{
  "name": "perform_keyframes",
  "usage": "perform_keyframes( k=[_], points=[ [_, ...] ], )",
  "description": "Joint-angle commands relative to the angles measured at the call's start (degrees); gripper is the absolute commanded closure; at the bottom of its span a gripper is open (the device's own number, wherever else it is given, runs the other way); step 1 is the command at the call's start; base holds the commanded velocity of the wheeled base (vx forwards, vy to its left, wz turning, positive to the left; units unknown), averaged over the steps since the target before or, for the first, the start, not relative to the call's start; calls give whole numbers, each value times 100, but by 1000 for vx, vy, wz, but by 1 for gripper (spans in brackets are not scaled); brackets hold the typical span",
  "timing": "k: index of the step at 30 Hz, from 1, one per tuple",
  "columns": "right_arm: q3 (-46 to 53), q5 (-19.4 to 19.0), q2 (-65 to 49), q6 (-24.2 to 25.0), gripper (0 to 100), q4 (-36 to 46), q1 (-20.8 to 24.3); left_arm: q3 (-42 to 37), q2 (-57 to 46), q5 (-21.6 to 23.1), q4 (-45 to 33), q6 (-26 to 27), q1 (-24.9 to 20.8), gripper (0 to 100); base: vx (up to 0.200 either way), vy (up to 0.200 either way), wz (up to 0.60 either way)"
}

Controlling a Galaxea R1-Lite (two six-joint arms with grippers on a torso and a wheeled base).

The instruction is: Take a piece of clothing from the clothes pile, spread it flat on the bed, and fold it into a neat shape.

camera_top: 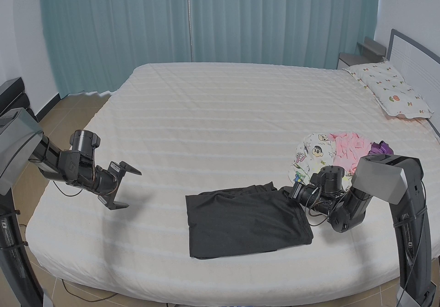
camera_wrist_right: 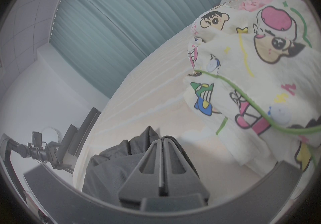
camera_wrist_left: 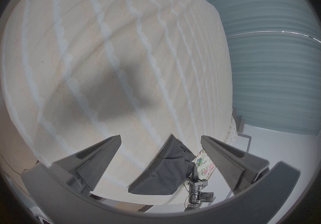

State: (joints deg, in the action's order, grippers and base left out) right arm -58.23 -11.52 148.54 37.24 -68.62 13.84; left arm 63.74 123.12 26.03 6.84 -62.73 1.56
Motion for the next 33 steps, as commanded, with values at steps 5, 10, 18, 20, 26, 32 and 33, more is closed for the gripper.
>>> perform_keyframes(
  k=[5, 10, 18, 20, 26, 32, 33],
  points=[
    [-12, 18, -27, 204, 100, -231, -171, -2, 10, -1, 2, -2, 2, 0, 0, 0, 0],
    [-48, 124, -10, 222, 100, -239, -223, -2, 10, -1, 2, -11, 2, 0, 0, 0, 0],
    [-48, 185, -1, 222, 0, -231, -259, -2, 10, -1, -7, -11, 2, 0, 0, 0, 0],
    [-39, 194, -1, 222, 0, -239, -250, -2, 10, -1, 2, -2, 2, 0, 0, 0, 0],
    [146, 185, -150, 248, 0, -354, -259, -2, 10, -1, 2, -2, 2, 0, 0, 0, 0],
    [673, 159, -335, 328, 0, -811, -206, 6, 10, -10, -7, -20, 2, 0, 0, 0, 0],
    [761, 168, -335, 328, 0, -881, -188, 6, 10, -10, -7, -28, 2, 0, 0, 0, 0]
  ],
)
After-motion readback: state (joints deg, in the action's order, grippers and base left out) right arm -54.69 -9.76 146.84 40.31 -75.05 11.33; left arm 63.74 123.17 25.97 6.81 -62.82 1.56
